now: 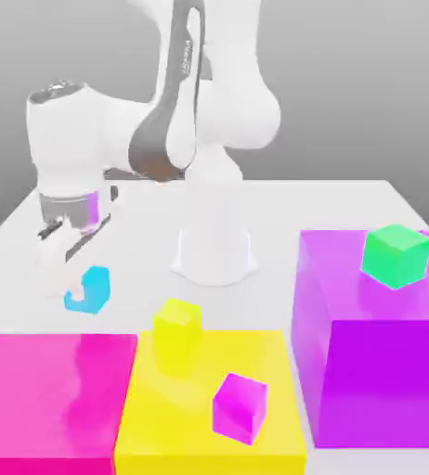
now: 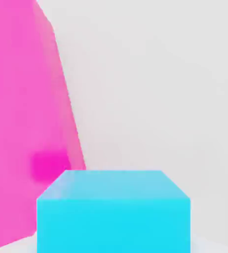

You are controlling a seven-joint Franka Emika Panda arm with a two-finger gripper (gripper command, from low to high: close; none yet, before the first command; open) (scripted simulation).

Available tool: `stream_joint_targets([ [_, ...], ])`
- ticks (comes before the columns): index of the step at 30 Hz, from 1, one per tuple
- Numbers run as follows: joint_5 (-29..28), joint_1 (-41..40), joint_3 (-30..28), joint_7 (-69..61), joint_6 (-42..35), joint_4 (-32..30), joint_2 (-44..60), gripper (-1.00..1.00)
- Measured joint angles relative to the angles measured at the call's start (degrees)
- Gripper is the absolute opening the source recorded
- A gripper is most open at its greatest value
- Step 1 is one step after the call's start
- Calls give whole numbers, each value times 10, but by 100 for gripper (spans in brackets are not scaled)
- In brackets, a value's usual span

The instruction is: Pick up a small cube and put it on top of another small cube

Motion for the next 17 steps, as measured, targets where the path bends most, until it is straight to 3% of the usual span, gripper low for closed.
stream_joint_targets([
  [8,15,143,30,-179,-118,3,-114,-100],
  [13,16,151,39,-193,-20,-17,-37,-100],
  [14,16,151,40,-193,2,-21,-19,100],
  [17,16,151,40,-193,2,-21,-19,100],
])
